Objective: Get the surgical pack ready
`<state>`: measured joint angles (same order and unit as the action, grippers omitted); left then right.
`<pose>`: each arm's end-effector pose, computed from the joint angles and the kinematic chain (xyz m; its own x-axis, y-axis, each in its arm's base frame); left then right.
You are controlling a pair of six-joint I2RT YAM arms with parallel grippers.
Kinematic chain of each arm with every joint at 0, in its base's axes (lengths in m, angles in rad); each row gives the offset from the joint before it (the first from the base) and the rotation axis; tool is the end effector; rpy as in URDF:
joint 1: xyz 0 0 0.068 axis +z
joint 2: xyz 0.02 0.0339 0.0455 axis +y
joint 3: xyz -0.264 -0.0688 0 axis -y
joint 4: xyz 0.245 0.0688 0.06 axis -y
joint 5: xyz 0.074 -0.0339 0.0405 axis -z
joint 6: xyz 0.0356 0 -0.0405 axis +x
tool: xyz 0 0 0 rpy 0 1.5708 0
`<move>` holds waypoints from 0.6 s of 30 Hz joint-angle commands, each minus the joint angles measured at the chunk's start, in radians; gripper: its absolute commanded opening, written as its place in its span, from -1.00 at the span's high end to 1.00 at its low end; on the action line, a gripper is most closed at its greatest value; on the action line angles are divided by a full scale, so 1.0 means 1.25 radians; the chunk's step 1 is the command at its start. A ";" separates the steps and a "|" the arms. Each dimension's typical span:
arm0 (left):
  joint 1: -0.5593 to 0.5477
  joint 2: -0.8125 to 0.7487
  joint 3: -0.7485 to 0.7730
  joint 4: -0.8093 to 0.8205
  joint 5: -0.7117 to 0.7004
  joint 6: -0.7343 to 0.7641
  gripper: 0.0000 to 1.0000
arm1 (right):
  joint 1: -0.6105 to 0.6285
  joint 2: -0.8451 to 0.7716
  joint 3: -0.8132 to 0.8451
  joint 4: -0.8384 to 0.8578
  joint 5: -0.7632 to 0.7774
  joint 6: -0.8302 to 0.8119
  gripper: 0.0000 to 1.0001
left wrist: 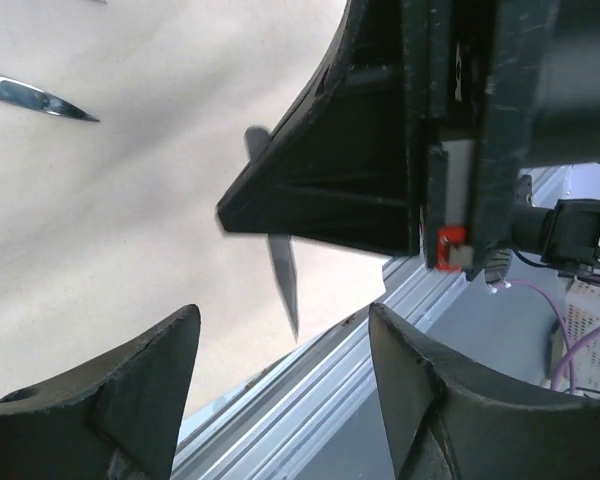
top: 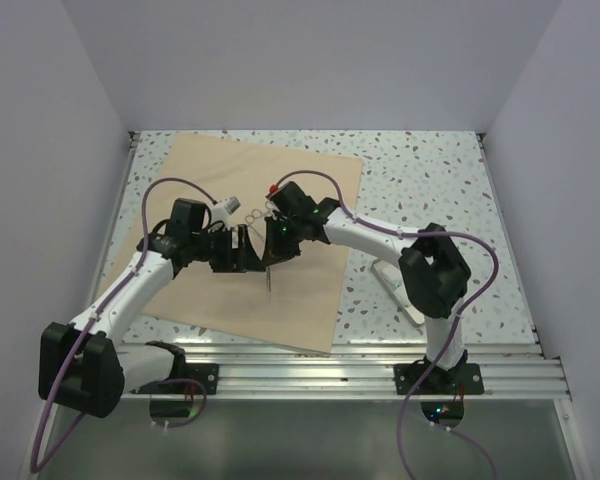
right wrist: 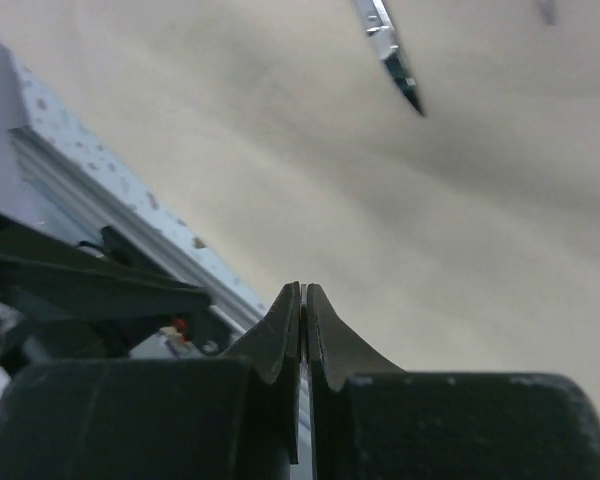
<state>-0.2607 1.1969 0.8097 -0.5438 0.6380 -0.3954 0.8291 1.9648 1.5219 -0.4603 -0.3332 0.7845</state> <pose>0.2210 -0.0809 0.2400 -0.9274 -0.0728 -0.3669 0.2096 0.7113 -0.6709 0.2853 0.3286 0.2220 -0.9644 -0.0643 -0.2567 -0.2152 0.7552 0.6192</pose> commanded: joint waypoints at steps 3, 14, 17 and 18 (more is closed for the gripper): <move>0.002 -0.046 0.039 -0.007 -0.080 0.034 -0.47 | -0.052 -0.060 0.051 -0.243 0.200 -0.282 1.00; 0.010 -0.013 -0.001 0.013 -0.067 0.038 -0.40 | -0.259 -0.178 -0.026 -0.491 0.533 -0.623 1.00; 0.010 -0.004 0.008 0.009 -0.064 0.045 -0.39 | -0.278 -0.188 -0.075 -0.485 0.549 -0.670 1.00; 0.011 -0.003 0.011 0.007 -0.066 0.048 -0.39 | -0.278 -0.192 -0.090 -0.480 0.557 -0.692 1.00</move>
<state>-0.2554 1.1881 0.8131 -0.5552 0.5407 -0.3725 0.4667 1.7515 1.4593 -1.0027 0.2913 0.0486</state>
